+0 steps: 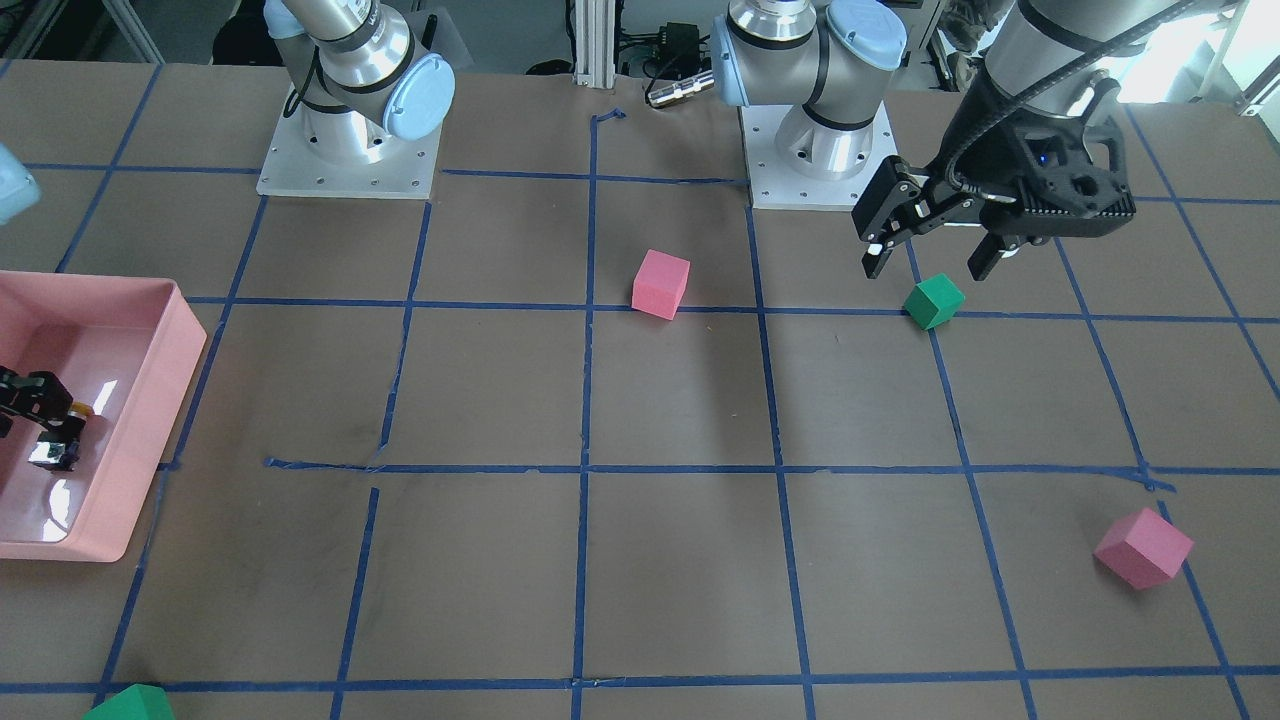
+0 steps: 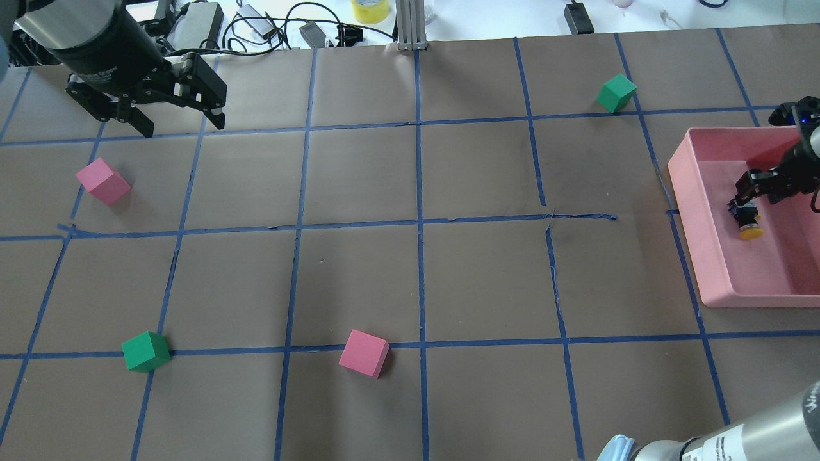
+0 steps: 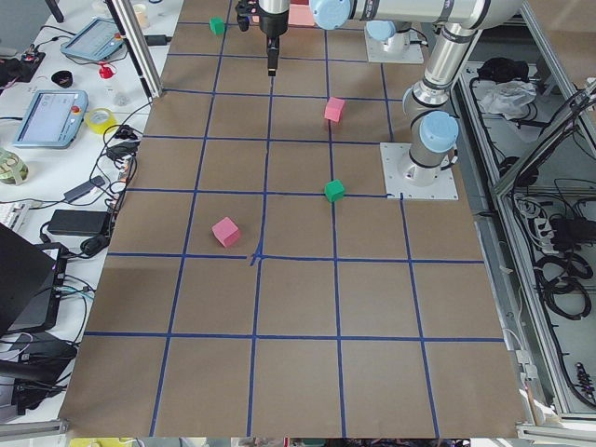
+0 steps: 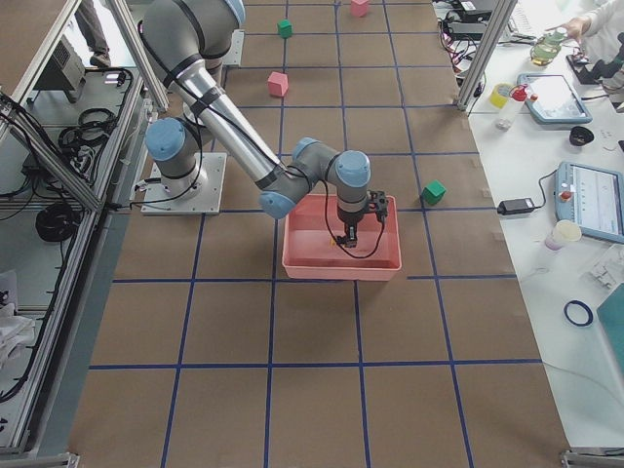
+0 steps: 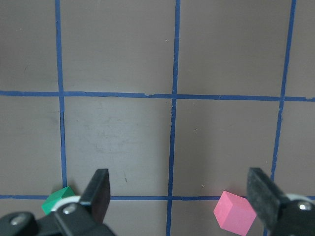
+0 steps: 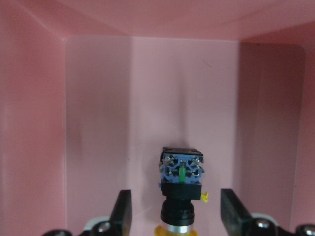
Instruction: Align button upright
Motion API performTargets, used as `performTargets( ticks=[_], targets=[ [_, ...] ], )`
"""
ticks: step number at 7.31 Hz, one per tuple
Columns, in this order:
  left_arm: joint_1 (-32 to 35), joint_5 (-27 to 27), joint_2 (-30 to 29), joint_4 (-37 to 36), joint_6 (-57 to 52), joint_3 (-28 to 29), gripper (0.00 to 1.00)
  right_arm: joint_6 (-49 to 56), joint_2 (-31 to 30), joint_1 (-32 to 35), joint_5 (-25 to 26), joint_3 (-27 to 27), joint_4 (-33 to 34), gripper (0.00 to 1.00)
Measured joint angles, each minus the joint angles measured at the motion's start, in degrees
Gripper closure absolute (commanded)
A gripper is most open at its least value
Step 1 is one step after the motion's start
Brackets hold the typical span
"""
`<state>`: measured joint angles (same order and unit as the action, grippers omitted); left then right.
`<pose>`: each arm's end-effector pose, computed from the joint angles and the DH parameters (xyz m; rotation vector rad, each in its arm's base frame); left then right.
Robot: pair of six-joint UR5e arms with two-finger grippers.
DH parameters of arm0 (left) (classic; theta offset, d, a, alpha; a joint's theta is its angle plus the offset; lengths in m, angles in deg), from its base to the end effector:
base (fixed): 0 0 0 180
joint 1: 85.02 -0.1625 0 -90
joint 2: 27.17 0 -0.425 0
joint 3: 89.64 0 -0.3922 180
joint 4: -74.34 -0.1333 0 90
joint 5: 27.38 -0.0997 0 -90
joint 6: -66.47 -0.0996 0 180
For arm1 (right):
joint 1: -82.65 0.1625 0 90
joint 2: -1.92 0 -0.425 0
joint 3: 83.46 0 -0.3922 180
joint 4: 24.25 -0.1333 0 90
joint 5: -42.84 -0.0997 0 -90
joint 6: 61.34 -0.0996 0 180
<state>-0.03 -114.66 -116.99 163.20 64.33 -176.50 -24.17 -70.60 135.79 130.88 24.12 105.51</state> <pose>-0.0941 -0.5075 0.5188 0.0747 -3.0957 0.1249 -0.2243 -0.5270 0.2515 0.0106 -3.1166 0.1342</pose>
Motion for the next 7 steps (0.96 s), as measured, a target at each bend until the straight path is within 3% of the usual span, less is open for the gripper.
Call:
performTargets(
  ticks=[3, 5, 7],
  targets=[
    [0.0, -0.01, 0.0, 0.0, -0.05, 0.0, 0.0, -1.21, -6.91, 6.19, -0.07, -6.88, -13.06, 0.0],
    [0.0, -0.06, 0.02, 0.0, -0.02, 0.01, 0.0, -7.19, -9.4, 15.2, 0.31, -15.85, -27.3, 0.0],
    [0.0, -0.08, 0.03, 0.0, -0.05, 0.02, 0.0, -18.69, -11.3, 26.51, 0.48, -21.95, -35.83, 0.0]
  ],
)
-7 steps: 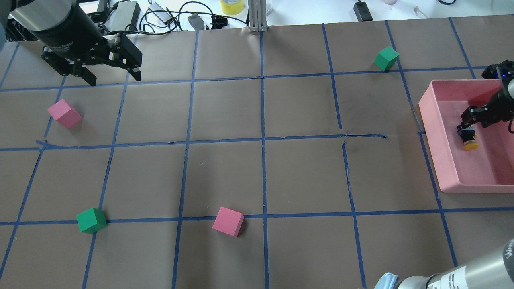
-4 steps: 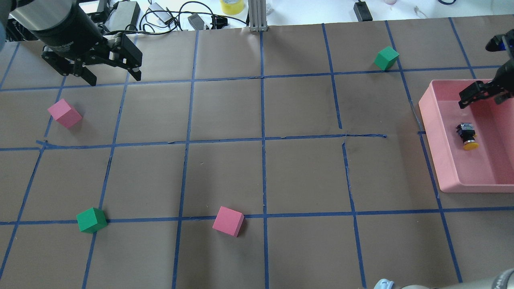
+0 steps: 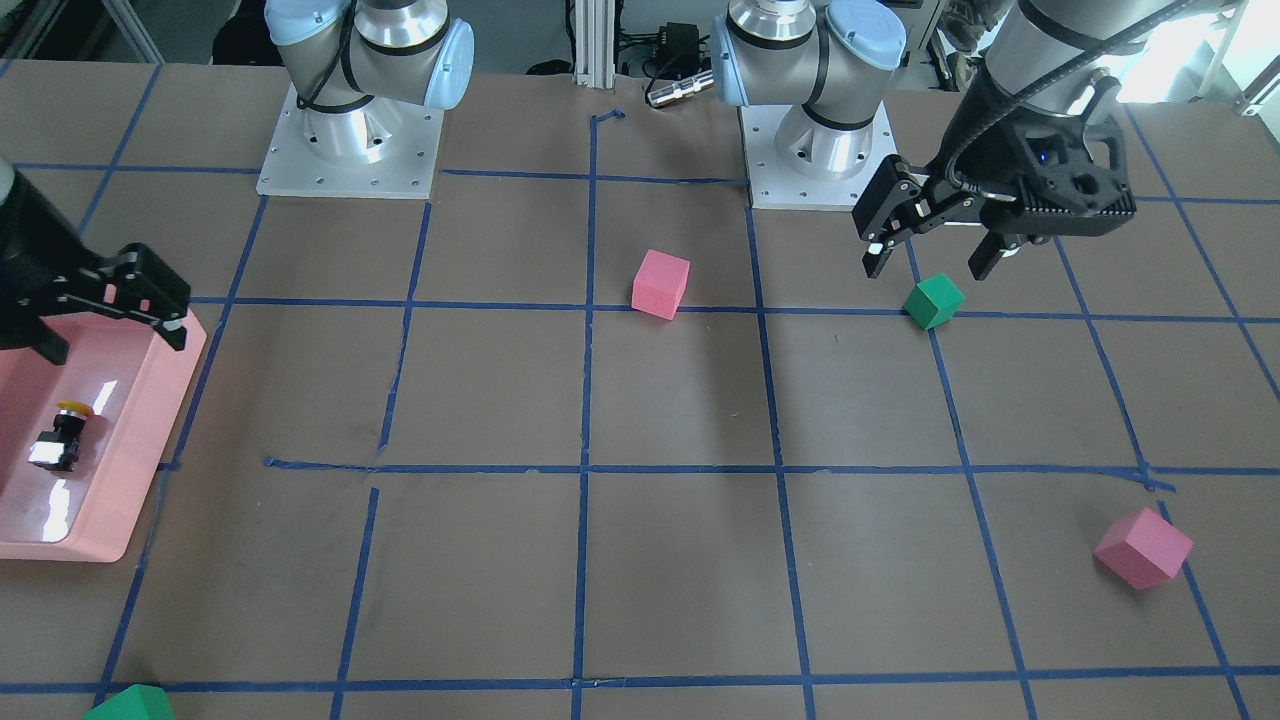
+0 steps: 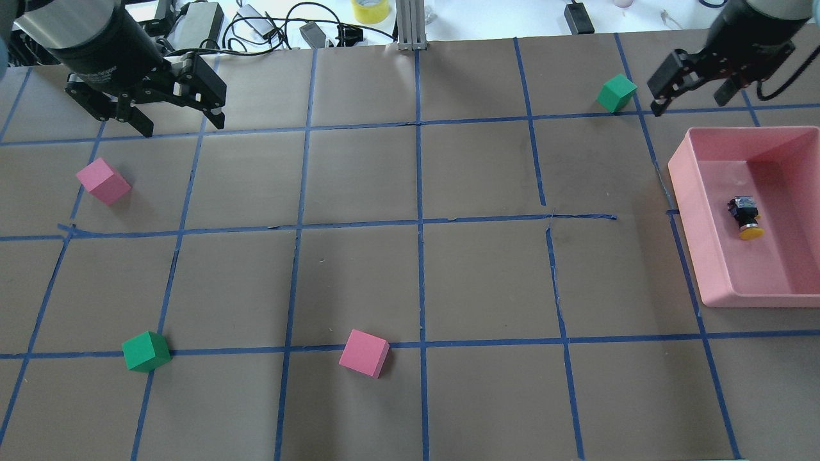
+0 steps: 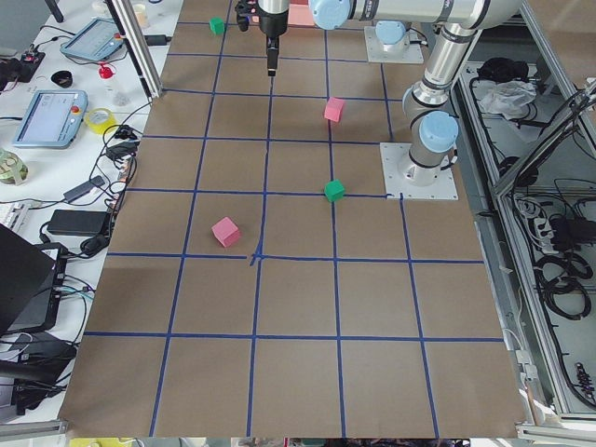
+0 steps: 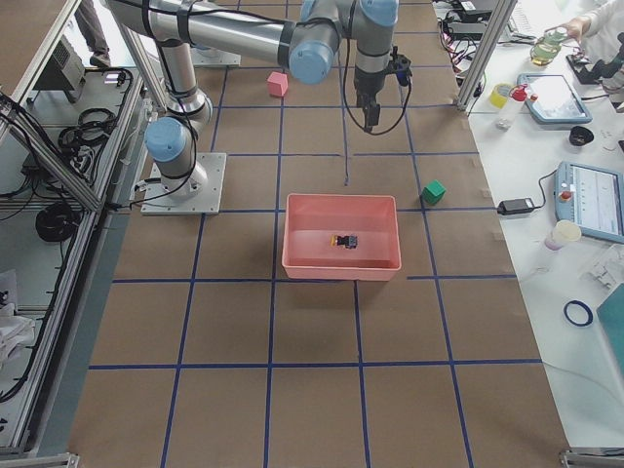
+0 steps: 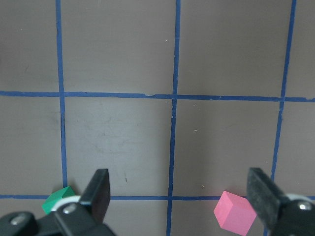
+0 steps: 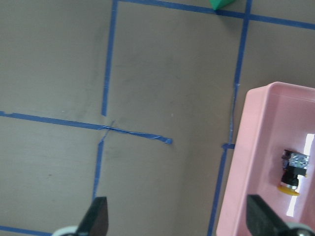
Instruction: Align button upright
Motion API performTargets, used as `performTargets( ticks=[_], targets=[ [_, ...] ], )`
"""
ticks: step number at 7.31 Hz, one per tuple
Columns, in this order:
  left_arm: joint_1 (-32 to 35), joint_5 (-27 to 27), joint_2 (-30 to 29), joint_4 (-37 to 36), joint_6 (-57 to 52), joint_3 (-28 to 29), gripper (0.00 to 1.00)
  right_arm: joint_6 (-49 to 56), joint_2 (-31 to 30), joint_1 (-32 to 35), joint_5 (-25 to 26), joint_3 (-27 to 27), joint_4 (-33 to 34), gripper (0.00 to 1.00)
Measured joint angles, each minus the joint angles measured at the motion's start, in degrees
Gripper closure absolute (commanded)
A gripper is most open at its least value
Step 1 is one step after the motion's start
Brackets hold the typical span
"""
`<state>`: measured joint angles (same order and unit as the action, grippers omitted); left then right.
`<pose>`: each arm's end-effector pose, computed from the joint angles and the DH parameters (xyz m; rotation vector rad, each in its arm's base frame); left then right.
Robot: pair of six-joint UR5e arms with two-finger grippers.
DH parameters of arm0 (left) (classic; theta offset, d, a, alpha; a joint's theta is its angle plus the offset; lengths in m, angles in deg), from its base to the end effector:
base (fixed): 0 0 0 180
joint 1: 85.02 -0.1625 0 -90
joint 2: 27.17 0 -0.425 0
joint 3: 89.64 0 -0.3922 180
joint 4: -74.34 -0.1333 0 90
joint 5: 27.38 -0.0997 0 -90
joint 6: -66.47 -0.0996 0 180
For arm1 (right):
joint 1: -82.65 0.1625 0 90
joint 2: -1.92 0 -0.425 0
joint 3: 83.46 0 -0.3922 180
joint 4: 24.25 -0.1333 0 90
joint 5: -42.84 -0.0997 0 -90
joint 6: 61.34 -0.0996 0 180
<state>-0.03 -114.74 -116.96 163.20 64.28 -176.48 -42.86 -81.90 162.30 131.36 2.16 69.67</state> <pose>-0.0939 -0.5073 0.5192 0.0734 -3.0971 0.1262 0.0365 -0.5567 0.4769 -0.2223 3.1172 -0.0661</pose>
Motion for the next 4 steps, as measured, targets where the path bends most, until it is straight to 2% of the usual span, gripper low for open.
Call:
performTargets(
  ticks=[2, 4],
  targets=[
    [0.0, 0.0, -0.02, 0.0, -0.01, 0.0, 0.0, -10.05, -1.79, 9.18, 0.16, -1.34, -1.74, 0.0],
    [0.0, -0.01, -0.03, 0.0, -0.01, 0.0, 0.0, -15.43, -2.55, 12.46, 0.25, -1.03, -2.16, 0.0]
  ],
)
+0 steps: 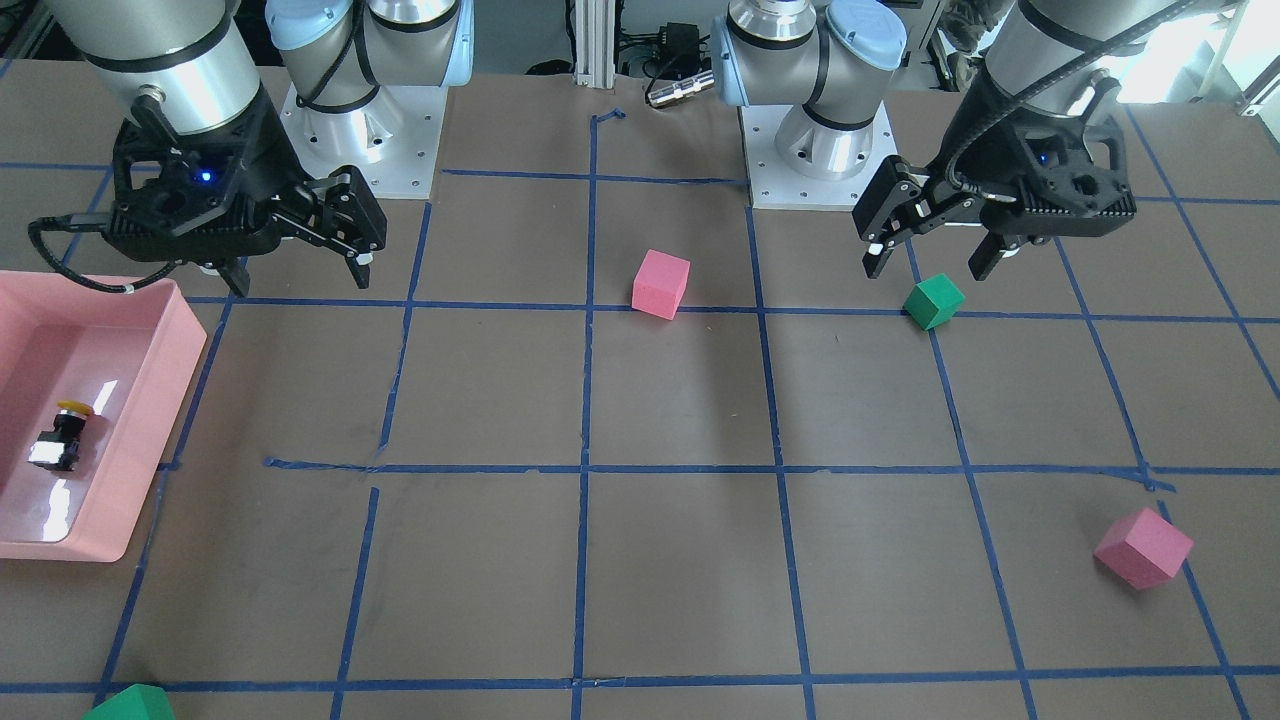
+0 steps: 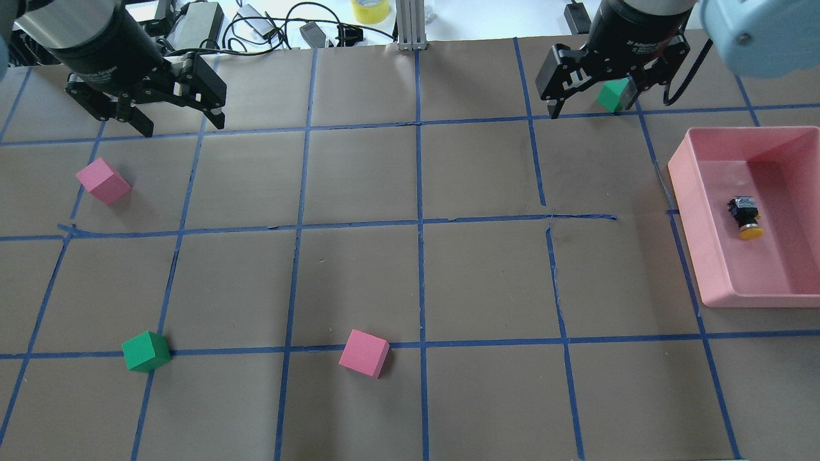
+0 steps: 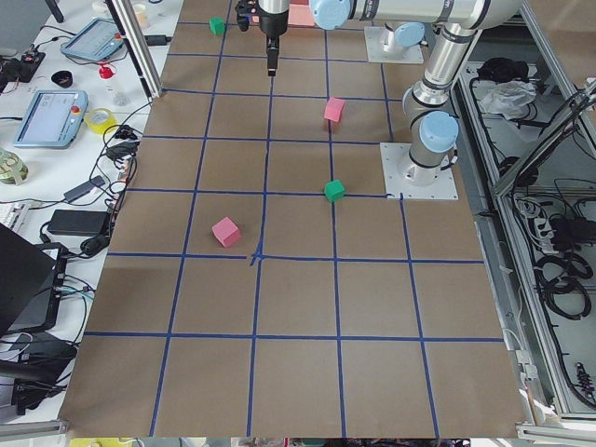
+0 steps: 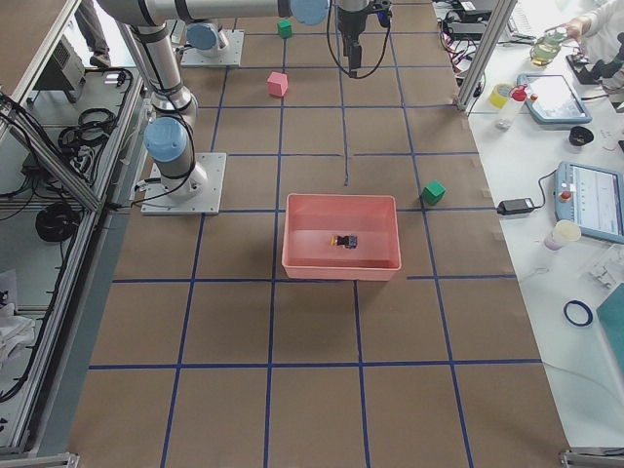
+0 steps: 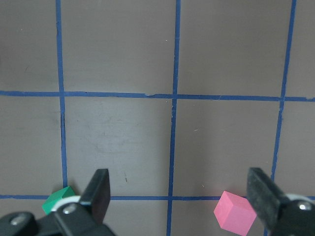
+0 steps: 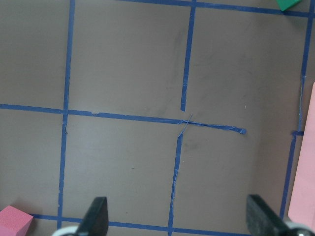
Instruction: Align button upright
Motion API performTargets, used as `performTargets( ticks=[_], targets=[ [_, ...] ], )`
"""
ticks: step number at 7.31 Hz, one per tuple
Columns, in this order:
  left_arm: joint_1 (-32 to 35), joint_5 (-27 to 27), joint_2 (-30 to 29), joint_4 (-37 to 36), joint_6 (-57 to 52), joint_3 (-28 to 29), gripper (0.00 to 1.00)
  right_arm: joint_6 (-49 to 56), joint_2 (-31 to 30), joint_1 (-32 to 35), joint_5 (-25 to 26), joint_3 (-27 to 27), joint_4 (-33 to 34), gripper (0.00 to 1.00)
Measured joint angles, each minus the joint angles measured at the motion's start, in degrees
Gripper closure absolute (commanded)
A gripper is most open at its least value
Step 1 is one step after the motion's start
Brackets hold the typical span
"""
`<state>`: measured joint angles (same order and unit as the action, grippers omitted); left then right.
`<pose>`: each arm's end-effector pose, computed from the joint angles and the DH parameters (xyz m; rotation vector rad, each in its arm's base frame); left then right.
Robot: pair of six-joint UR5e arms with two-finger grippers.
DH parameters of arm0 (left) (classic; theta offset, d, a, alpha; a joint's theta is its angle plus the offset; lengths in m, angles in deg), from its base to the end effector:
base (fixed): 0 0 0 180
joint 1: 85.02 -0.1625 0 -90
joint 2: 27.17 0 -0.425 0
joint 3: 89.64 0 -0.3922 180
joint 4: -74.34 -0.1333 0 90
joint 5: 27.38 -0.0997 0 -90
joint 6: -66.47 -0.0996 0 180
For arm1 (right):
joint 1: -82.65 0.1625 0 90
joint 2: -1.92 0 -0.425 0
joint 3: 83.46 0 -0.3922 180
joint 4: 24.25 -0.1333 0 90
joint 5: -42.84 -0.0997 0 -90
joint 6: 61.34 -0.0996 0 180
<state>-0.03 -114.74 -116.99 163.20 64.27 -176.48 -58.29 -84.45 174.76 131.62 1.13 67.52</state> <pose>-0.0939 -0.5075 0.5189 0.0732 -3.0972 0.1254 0.1546 -0.5193 0.5056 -0.1414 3.1161 -0.0969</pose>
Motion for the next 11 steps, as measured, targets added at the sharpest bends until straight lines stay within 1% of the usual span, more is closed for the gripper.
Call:
performTargets(
  ticks=[4, 11],
  targets=[
    [0.0, -0.08, 0.07, 0.0, 0.08, 0.0, 0.0, -1.05, -0.28, 0.3, 1.48, 0.5, 0.22, 0.0],
    [0.0, -0.09, 0.08, 0.0, 0.02, 0.09, 0.0, -0.71, -0.29, -0.09, 1.83, 0.8, 0.62, 0.0]
  ],
)
